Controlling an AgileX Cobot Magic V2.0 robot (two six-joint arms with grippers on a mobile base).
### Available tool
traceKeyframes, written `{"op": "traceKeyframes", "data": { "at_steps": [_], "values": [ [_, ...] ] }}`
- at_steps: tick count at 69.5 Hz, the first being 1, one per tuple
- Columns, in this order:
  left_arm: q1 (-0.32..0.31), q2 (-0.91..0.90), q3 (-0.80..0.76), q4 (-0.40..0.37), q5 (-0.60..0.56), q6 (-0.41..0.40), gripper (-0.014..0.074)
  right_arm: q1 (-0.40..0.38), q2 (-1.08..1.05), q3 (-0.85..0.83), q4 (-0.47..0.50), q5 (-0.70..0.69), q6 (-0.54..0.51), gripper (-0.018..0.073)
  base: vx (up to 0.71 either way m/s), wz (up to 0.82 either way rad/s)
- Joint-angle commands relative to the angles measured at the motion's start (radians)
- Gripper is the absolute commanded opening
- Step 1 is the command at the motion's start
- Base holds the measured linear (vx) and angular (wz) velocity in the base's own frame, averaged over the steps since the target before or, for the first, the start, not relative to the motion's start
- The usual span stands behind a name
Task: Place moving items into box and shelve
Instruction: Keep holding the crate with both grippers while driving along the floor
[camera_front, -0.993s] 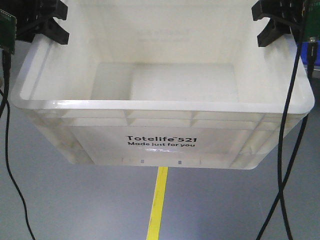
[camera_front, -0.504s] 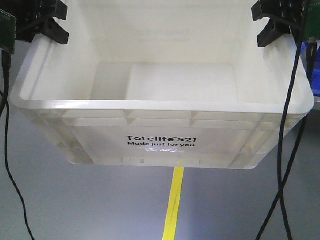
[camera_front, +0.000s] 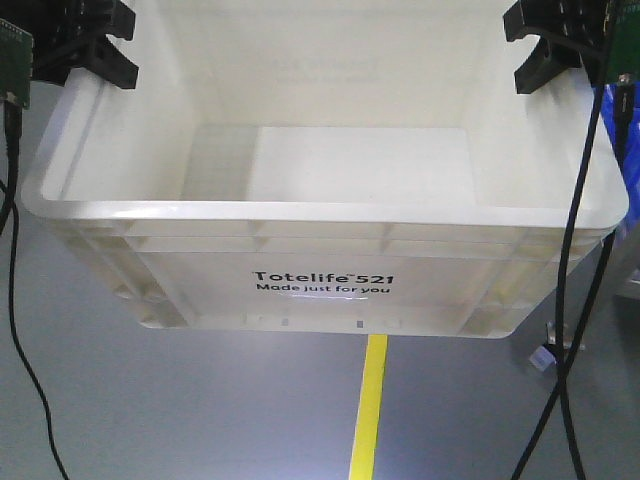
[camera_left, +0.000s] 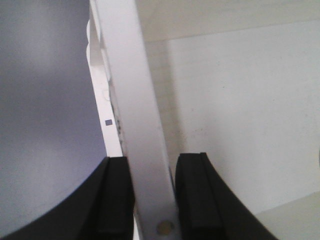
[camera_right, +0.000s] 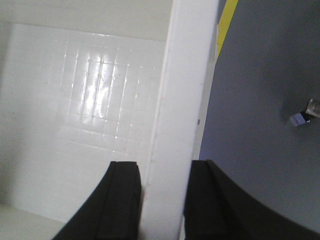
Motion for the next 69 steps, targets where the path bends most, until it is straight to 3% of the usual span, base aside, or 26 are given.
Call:
{"op": "traceKeyframes", "data": {
  "at_steps": [1, 69],
  "values": [
    [-0.032, -0.056, -0.040, -0.252, -0.097, 0.006, -0.0004, 0.023, -0.050, -0.044, 0.223, -0.016, -0.009, -0.0004, 0.58, -0.06],
    [-0.032, -0.056, -0.040, -0.252, -0.097, 0.006, -0.0004, 0.023, -0.050, -0.044, 0.224, -0.012, -0.009, -0.0004, 0.59, -0.06]
  ]
}}
